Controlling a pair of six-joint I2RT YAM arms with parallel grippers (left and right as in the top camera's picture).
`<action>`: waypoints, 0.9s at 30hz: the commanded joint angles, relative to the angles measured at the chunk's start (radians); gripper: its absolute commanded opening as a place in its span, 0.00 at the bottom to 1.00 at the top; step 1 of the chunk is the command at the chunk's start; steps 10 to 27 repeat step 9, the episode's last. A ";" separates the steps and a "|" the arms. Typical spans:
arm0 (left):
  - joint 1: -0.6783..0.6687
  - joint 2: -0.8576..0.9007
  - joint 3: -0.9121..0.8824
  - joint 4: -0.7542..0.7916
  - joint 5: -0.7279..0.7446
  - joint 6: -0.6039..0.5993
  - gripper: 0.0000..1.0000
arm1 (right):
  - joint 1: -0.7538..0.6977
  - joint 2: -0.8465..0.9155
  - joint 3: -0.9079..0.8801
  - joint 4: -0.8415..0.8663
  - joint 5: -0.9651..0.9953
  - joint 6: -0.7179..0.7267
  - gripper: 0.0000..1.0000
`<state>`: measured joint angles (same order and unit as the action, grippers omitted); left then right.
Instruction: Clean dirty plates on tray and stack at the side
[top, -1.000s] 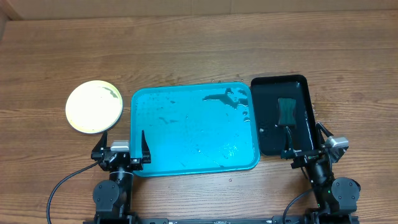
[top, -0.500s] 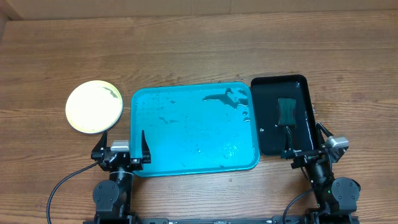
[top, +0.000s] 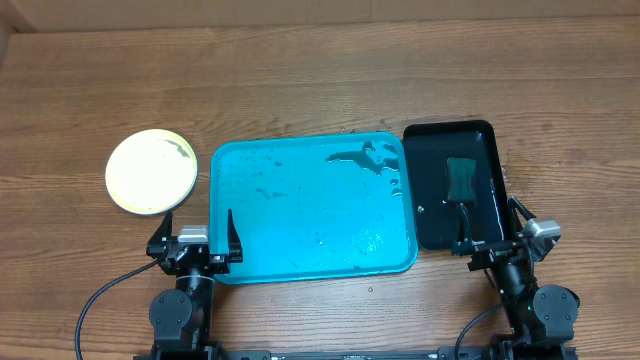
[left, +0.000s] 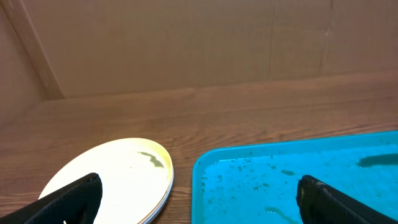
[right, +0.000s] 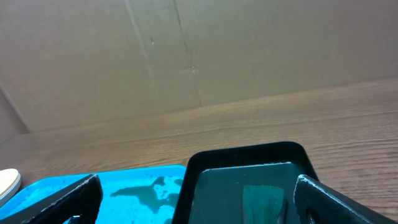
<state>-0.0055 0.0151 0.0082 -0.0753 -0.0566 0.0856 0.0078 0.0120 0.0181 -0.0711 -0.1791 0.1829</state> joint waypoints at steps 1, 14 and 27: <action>0.005 -0.010 -0.003 0.002 0.005 0.012 1.00 | -0.003 -0.009 -0.010 0.005 0.002 0.000 1.00; 0.005 -0.010 -0.003 0.002 0.005 0.012 1.00 | -0.003 -0.009 -0.010 0.005 0.002 0.000 1.00; 0.005 -0.010 -0.003 0.002 0.005 0.012 1.00 | -0.003 -0.009 -0.010 0.005 0.002 0.000 1.00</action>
